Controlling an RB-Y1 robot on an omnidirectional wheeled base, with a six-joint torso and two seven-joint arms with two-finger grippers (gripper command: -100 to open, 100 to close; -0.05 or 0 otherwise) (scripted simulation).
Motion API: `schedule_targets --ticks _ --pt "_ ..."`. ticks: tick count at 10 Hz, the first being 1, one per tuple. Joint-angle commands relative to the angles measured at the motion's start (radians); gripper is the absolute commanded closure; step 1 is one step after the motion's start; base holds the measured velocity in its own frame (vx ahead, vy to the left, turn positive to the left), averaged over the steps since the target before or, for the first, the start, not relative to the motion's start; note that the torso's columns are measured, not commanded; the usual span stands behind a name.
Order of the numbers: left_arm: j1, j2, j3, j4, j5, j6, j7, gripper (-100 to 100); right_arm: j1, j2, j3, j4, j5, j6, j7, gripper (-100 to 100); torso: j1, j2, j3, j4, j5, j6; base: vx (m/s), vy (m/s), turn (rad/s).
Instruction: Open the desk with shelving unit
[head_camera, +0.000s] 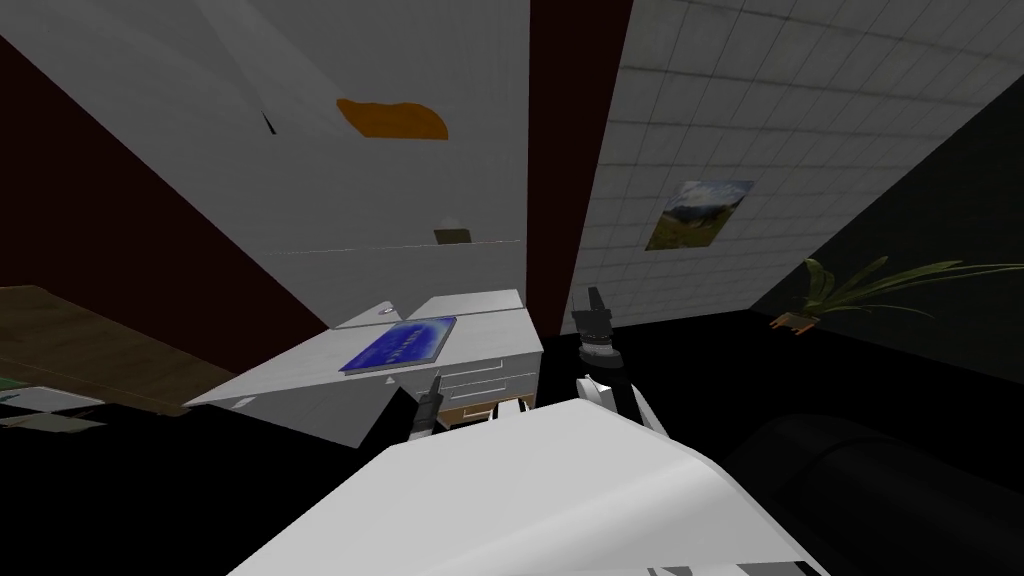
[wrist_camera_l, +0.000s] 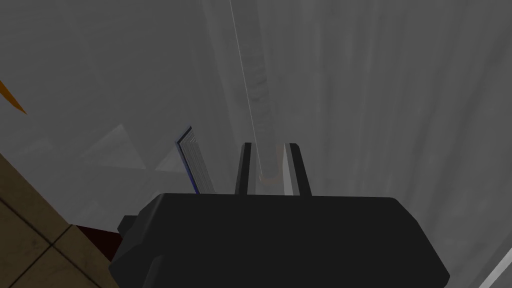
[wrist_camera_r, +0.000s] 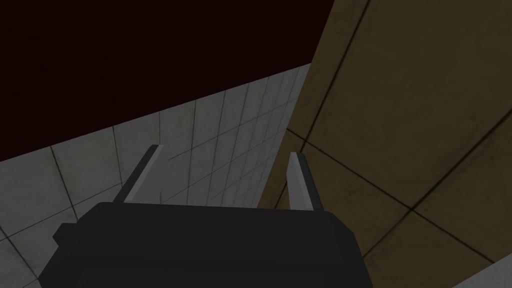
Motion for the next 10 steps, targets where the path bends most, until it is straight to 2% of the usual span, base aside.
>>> schedule_targets --ticks 1,2,3,5,6,8,9,10 --pt "-0.052 0.011 -0.011 0.053 0.013 0.013 -0.008 100 0.0 0.0 0.0 0.0 0.0 0.0 0.0 0 -0.002 0.003 0.002 0.0 0.0 0.0 -0.108 -0.006 0.044" --pt "-0.091 0.018 -0.019 0.084 0.022 0.021 -0.014 100 0.0 0.0 0.0 0.0 0.0 0.0 0.0 0 -0.002 0.002 0.002 -0.001 0.001 0.001 -0.12 -0.005 0.059" --pt "-0.091 0.018 -0.019 0.086 0.022 0.021 -0.014 100 0.0 0.0 0.0 0.0 0.0 0.0 0.0 0 -0.002 0.001 0.001 0.0 0.0 0.001 -0.101 0.003 0.025" --pt "-0.166 0.032 -0.035 0.149 0.04 0.038 -0.025 100 0.0 0.0 0.0 0.0 0.0 0.0 0.0 0 0.0 -0.001 -0.001 -0.001 0.0 0.001 -0.14 0.012 0.064" --pt "-0.167 0.032 -0.035 0.154 0.04 0.038 -0.025 100 0.0 0.0 0.0 0.0 0.0 0.0 0.0 0 -0.001 0.0 0.0 0.0 0.0 0.0 -0.102 -0.007 0.028" --pt "-0.237 0.046 -0.051 0.21 0.059 0.054 -0.036 100 0.0 0.0 0.0 0.0 0.0 0.0 0.0 0 -0.001 -0.003 -0.002 -0.001 0.0 0.0 -0.117 -0.001 0.067" --pt "-0.244 0.046 -0.051 0.221 0.059 0.054 -0.036 100 0.0 0.0 0.0 0.0 0.0 0.0 0.0 0 -0.001 0.0 -0.001 -0.001 0.0 0.0 -0.111 0.007 0.029" --pt "-0.282 0.053 -0.059 0.254 0.068 0.062 -0.041 100 0.0 0.0 0.0 0.0 0.0 0.0 0.0 0 -0.001 -0.001 -0.001 -0.001 0.0 0.0 -0.094 0.005 0.058"
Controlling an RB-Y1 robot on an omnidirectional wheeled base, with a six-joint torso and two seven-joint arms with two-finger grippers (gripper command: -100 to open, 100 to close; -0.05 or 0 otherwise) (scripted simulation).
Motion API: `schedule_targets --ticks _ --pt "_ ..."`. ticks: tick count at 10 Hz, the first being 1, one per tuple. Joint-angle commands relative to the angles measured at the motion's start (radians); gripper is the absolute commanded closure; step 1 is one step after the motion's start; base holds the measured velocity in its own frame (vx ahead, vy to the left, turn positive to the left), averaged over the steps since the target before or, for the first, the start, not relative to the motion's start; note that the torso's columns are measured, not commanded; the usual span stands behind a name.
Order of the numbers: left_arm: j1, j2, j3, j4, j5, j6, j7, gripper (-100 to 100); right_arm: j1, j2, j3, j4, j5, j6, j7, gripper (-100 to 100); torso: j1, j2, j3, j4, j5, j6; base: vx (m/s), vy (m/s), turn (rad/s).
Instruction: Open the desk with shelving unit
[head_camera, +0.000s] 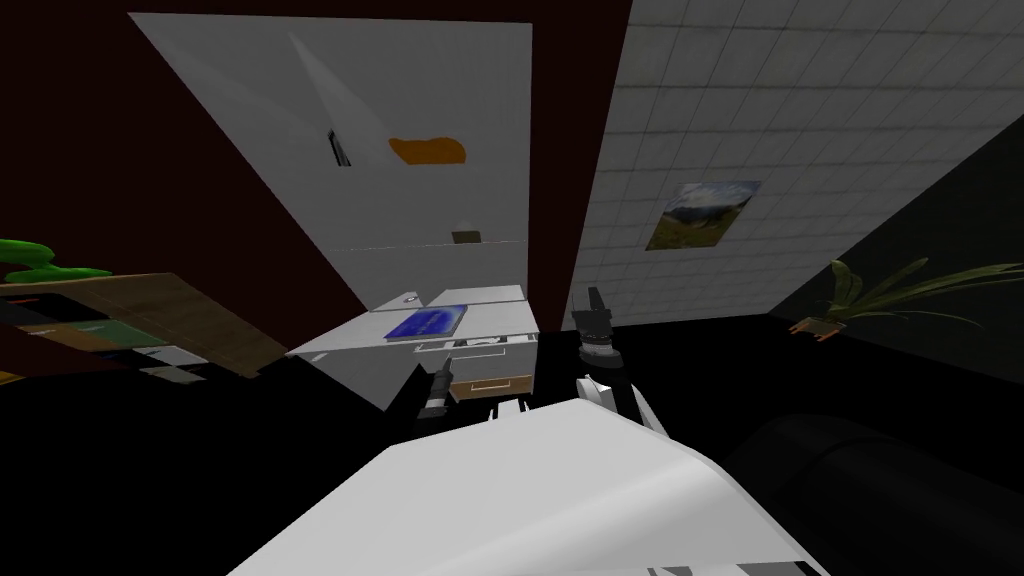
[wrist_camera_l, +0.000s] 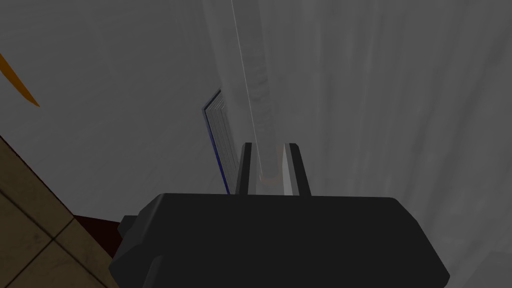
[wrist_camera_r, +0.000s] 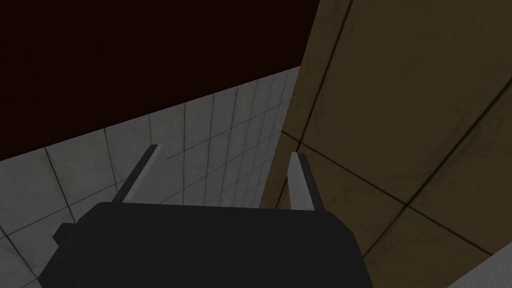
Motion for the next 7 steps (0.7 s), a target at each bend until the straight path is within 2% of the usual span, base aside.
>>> schedule_targets --ticks 1,2,3,4,7 --pt "-0.041 0.009 -0.01 0.047 0.01 0.014 -0.007 100 0.0 0.0 0.0 0.0 0.0 0.0 0.0 0 0.0 -0.001 -0.001 0.0 -0.001 -0.001 -0.072 0.004 0.03" --pt "-0.08 0.016 -0.018 0.075 0.019 0.022 -0.012 100 0.0 0.0 0.0 0.0 0.0 0.0 0.0 0 0.0 -0.001 -0.001 0.0 -0.001 -0.001 -0.097 0.003 0.056" --pt "-0.08 0.016 -0.018 0.081 0.019 0.022 -0.012 100 0.0 0.0 0.0 0.0 0.0 0.0 0.0 0 0.0 0.0 0.0 0.001 -0.001 -0.001 -0.085 0.002 0.022" --pt "-0.118 0.023 -0.026 0.114 0.028 0.031 -0.018 100 0.0 0.0 0.0 0.0 0.0 0.0 0.0 0 0.0 0.001 0.0 0.001 -0.001 -0.001 -0.093 -0.001 0.053" --pt "-0.106 0.024 -0.03 0.094 0.023 0.031 -0.009 100 0.0 0.0 0.0 0.0 0.0 0.0 0.0 0 -0.001 0.0 -0.001 0.002 -0.002 -0.001 -0.07 0.0 0.019"
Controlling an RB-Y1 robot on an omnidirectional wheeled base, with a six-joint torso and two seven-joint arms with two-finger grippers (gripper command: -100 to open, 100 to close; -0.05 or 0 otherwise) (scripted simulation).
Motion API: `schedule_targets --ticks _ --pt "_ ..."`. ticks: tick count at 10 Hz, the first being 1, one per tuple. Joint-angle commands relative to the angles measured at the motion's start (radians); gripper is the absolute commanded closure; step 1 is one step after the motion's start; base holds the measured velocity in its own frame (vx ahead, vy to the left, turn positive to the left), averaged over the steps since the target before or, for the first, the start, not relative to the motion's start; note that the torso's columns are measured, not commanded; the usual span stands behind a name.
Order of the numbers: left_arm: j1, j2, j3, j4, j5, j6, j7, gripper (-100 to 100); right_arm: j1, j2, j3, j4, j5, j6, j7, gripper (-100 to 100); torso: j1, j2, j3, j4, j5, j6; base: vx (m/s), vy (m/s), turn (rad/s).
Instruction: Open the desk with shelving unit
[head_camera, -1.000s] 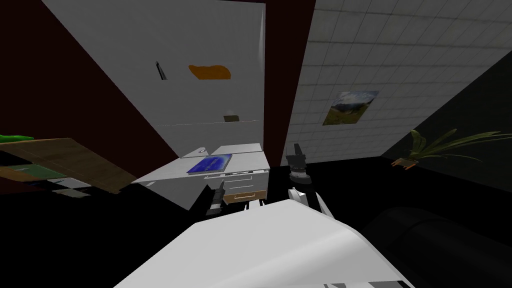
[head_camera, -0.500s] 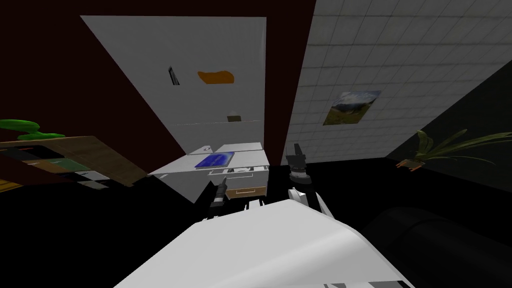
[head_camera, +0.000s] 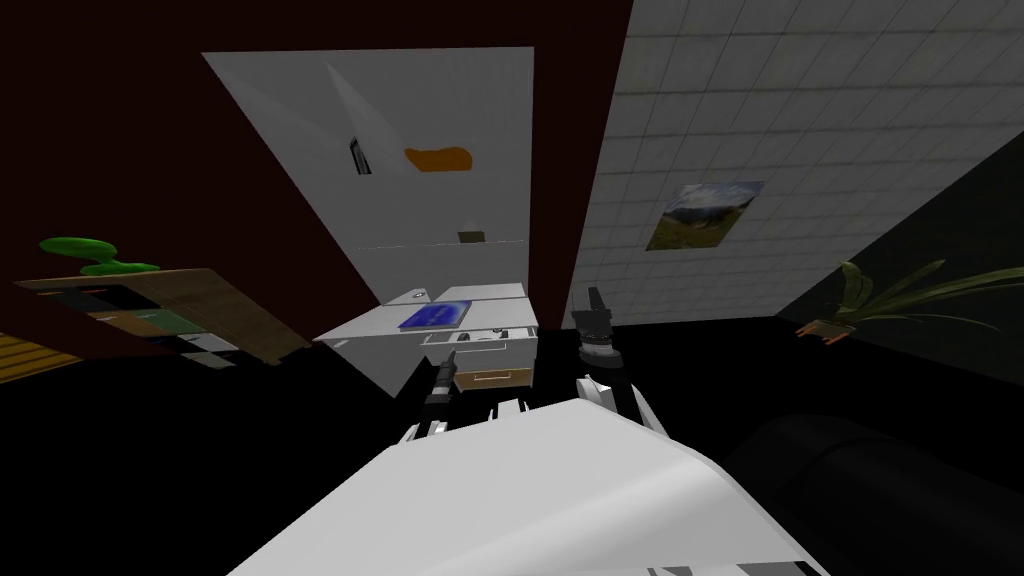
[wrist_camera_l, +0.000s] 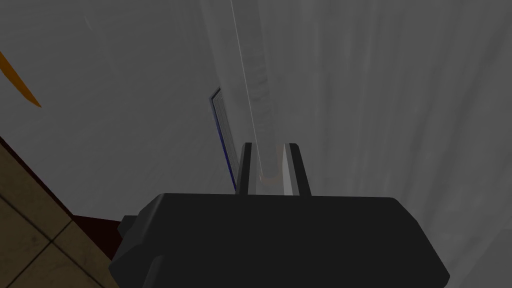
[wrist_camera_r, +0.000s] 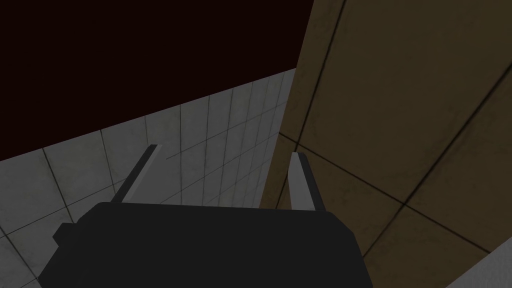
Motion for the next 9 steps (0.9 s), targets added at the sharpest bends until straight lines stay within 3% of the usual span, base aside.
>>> schedule_targets --ticks 1,6,7,9 --pt "0.006 0.005 -0.004 -0.003 -0.003 0.0 0.006 100 0.0 0.0 0.0 0.0 0.0 0.0 0.0 0 0.0 0.005 0.003 0.0 0.001 0.0 -0.162 -0.002 0.038" --pt "0.012 0.014 -0.01 -0.007 -0.009 -0.006 0.02 100 0.0 0.0 0.0 0.0 0.0 0.0 0.0 0 -0.001 0.0 -0.001 0.0 -0.001 0.0 -0.18 0.014 0.025" --pt "-0.028 0.023 -0.011 -0.019 -0.002 0.036 0.028 -100 0.0 0.0 0.0 0.0 0.0 0.0 0.0 0 0.0 0.005 0.003 0.0 0.0 -0.001 -0.16 0.001 0.001" --pt "-0.046 0.029 -0.012 -0.023 0.0 0.058 0.034 -100 0.0 0.0 0.0 0.0 0.0 0.0 0.0 0 -0.002 -0.002 -0.001 0.001 -0.001 0.001 -0.054 -0.014 0.001"
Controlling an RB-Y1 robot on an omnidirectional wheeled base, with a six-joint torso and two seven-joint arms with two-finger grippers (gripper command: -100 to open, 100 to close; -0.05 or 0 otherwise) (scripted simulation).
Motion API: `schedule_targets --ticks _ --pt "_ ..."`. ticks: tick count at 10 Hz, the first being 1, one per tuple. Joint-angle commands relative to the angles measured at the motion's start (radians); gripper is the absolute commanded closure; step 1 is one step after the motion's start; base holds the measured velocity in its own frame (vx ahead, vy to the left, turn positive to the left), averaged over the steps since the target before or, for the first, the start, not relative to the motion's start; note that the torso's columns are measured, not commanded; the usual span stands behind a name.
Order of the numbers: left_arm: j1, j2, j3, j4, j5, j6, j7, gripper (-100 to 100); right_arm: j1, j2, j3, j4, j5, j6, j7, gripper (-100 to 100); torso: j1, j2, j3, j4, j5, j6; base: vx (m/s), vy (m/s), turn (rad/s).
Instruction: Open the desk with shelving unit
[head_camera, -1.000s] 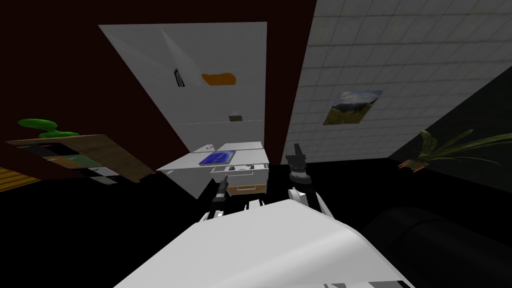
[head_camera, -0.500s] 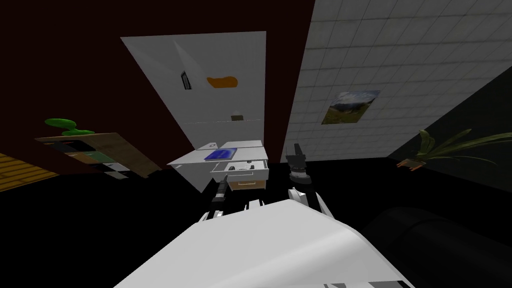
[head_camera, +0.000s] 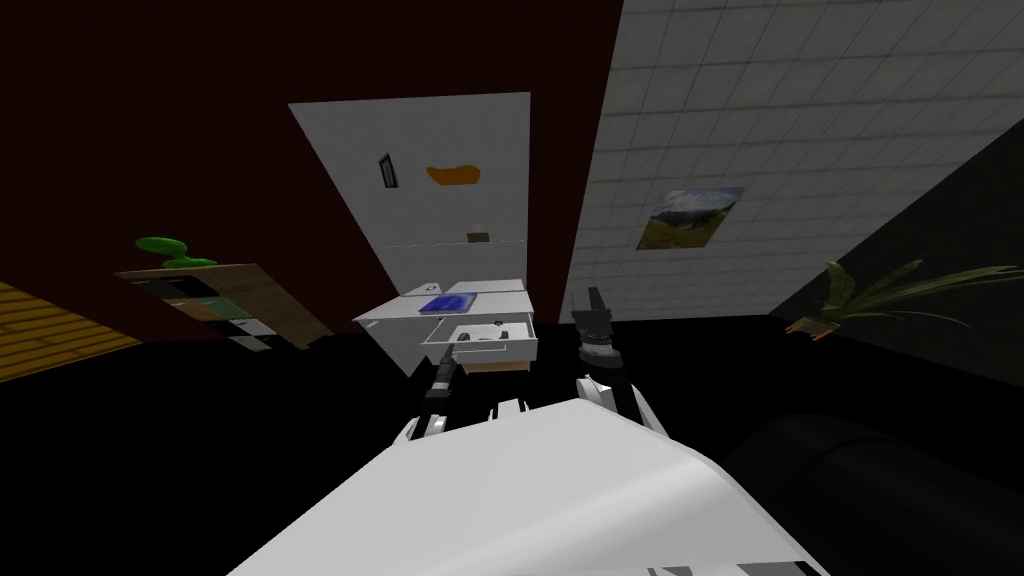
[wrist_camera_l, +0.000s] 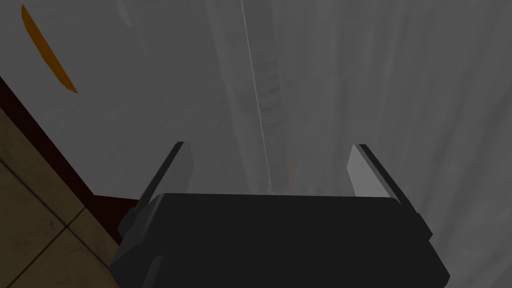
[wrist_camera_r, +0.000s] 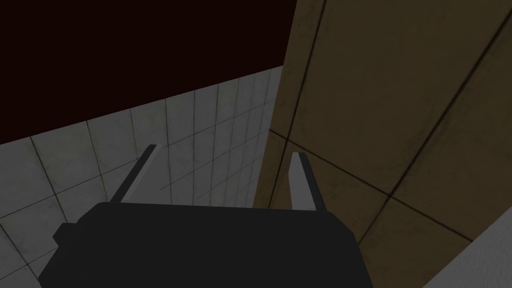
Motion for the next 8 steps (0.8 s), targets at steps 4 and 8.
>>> schedule_targets --ticks 4,8 --pt "-0.081 0.03 -0.006 -0.05 0.012 0.128 0.03 -100 0.0 0.0 0.0 0.0 0.0 0.0 0.0 0 0.0 0.009 0.005 0.002 0.0 0.0 -0.068 -0.011 -0.006" --pt "-0.115 0.043 -0.009 -0.061 0.017 0.181 0.043 -100 0.0 0.0 0.0 0.0 0.0 0.0 0.0 0 -0.001 0.01 0.005 0.005 -0.002 -0.001 -0.18 0.001 -0.015"
